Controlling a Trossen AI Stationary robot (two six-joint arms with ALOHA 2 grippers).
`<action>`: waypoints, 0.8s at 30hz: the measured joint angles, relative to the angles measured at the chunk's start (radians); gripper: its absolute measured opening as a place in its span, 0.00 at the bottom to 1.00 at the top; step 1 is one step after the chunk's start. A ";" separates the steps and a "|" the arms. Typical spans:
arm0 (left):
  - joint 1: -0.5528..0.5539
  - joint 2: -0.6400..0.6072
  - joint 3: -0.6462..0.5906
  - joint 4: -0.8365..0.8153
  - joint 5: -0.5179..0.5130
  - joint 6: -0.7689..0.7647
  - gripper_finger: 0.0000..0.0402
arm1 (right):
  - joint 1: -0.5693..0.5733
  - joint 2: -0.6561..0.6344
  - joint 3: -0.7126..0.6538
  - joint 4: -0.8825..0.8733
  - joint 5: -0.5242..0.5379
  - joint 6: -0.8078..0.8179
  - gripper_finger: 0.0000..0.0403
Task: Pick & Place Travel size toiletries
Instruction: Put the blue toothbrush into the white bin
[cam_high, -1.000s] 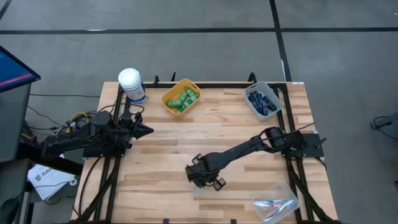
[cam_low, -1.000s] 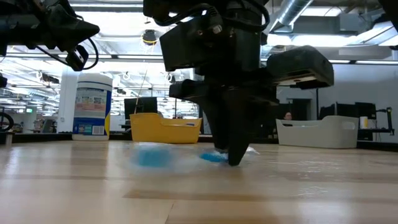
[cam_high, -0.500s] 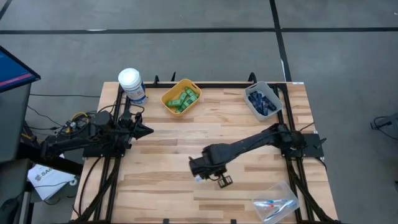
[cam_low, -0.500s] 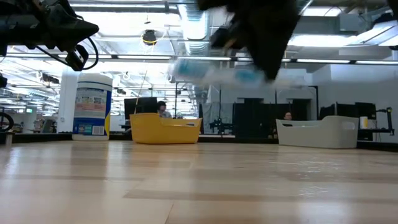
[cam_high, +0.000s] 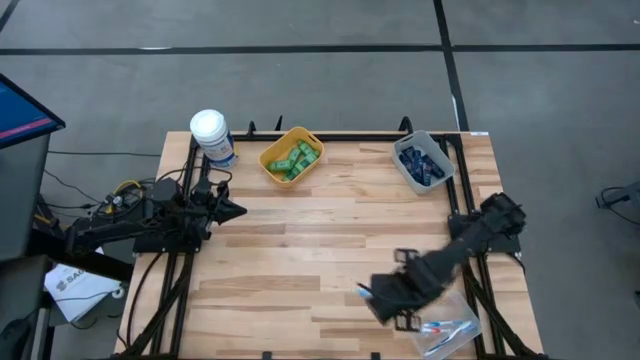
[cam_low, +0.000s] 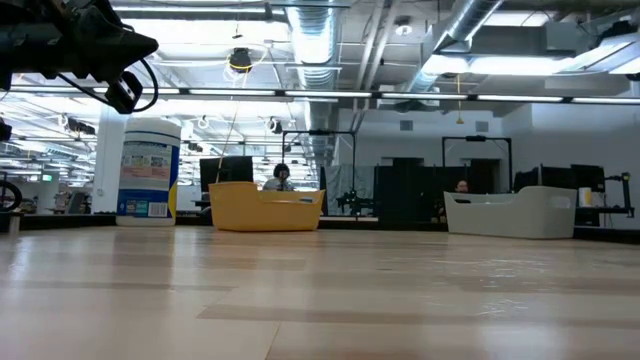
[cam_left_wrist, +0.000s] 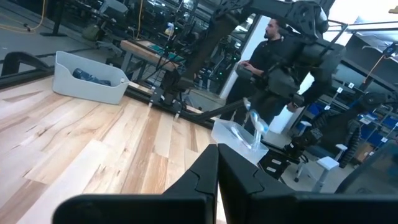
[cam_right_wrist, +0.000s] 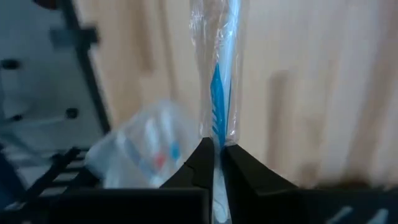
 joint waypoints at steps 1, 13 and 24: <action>0.000 0.000 0.000 0.000 0.000 0.000 0.00 | 0.029 -0.015 -0.017 0.001 -0.020 0.047 0.03; 0.000 0.000 0.000 0.001 0.000 0.002 0.00 | 0.354 -0.059 -0.194 0.000 -0.273 0.396 0.03; 0.000 0.000 0.000 0.003 0.000 -0.003 0.00 | 0.360 -0.042 -0.306 0.049 -0.298 0.320 0.04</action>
